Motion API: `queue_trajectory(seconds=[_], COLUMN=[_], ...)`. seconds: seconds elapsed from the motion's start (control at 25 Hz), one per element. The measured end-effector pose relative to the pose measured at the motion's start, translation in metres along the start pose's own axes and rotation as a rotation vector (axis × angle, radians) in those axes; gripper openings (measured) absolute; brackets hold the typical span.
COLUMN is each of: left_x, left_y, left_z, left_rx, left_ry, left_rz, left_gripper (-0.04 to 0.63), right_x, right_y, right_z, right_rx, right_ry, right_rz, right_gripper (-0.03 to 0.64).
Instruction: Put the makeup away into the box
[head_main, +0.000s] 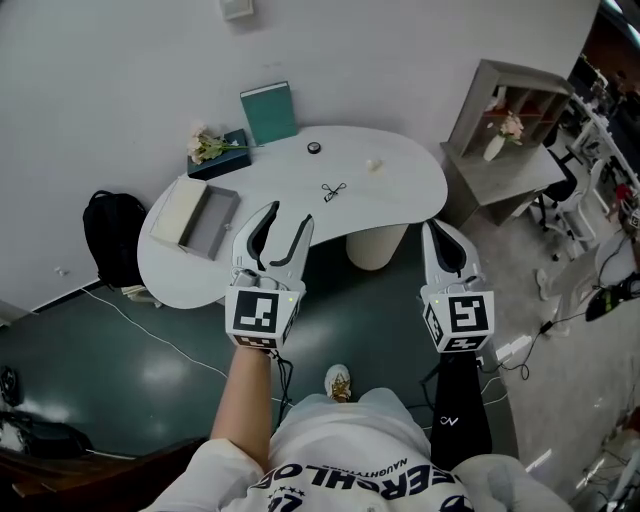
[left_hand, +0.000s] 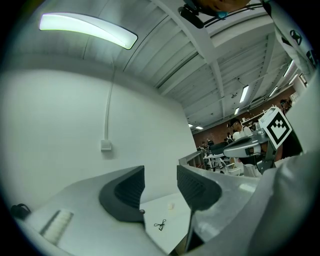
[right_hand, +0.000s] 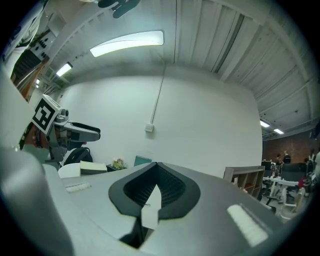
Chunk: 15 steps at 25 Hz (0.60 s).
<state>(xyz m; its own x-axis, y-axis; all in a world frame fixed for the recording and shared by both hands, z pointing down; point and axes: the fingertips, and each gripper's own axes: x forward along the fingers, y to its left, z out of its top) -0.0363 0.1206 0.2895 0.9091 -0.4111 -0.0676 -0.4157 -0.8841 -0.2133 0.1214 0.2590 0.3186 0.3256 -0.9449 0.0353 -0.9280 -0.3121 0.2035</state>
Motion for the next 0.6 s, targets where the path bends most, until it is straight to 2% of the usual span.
queue_trajectory(seconds=[0.6], left_x=[0.061], left_y=[0.016], left_z=[-0.01], left_rx=[-0.014], left_ry=[-0.008], left_rz=[-0.027], left_gripper=[0.192], right_x=[0.047], right_y=[-0.028], right_z=[-0.009], right_rx=[0.007], right_ry=[0.005], right_rz=[-0.027], right_gripper=[0.031])
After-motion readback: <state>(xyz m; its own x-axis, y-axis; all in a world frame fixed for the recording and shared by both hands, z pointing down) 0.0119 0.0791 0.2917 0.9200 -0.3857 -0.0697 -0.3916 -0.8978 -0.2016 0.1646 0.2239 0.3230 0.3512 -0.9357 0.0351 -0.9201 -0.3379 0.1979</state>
